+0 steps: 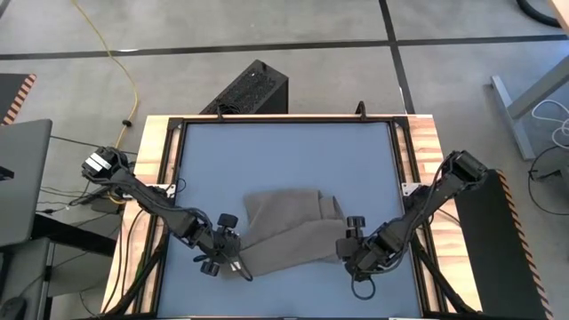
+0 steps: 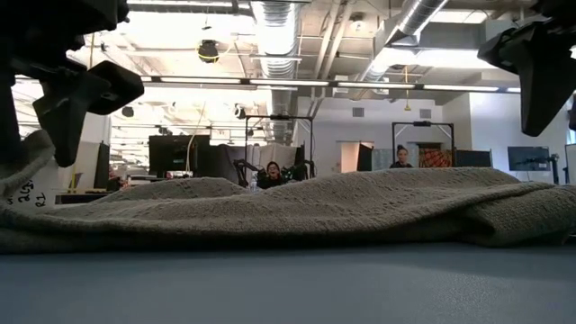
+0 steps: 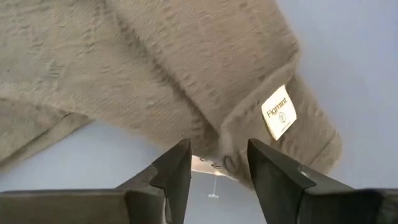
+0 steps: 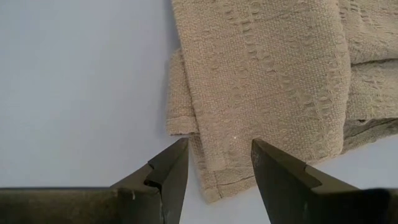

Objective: Roll towel
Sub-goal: Roll the gray towel

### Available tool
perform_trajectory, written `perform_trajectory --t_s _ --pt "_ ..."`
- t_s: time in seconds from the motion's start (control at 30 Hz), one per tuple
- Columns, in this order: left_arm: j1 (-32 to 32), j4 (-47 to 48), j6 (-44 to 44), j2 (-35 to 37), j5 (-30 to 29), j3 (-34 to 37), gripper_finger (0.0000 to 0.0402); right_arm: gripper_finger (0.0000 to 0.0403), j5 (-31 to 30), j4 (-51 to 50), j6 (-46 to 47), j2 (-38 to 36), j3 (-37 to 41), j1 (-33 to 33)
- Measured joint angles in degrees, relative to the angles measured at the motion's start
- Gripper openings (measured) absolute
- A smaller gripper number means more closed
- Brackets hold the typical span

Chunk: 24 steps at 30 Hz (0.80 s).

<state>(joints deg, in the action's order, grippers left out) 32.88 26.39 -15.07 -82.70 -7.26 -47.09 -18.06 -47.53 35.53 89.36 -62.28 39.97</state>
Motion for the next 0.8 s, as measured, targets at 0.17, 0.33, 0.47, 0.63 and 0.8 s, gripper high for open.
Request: perform_trajectory --t_s 0.17,0.33,0.47,0.63,0.8 --pt "0.0 -0.4 0.2 0.0 2.6 0.0 0.0144 0.02 0.0 0.0 0.0 0.0 0.0 0.0" --pt "0.0 -0.4 -1.1 0.0 3.0 0.0 0.0126 0.02 -0.1 0.0 0.0 0.0 0.0 0.0" --pt "0.0 -0.4 -1.2 0.0 3.0 0.0 0.0082 0.02 -0.1 0.0 0.0 0.0 0.0 0.0" --pt "0.0 -0.4 -1.3 0.0 4.4 0.0 0.0009 0.02 0.0 0.0 0.0 0.0 0.0 0.1" --pt "0.1 -0.4 -1.4 0.0 6.6 0.0 0.0004 0.02 0.5 0.1 0.0 0.0 0.6 0.2"
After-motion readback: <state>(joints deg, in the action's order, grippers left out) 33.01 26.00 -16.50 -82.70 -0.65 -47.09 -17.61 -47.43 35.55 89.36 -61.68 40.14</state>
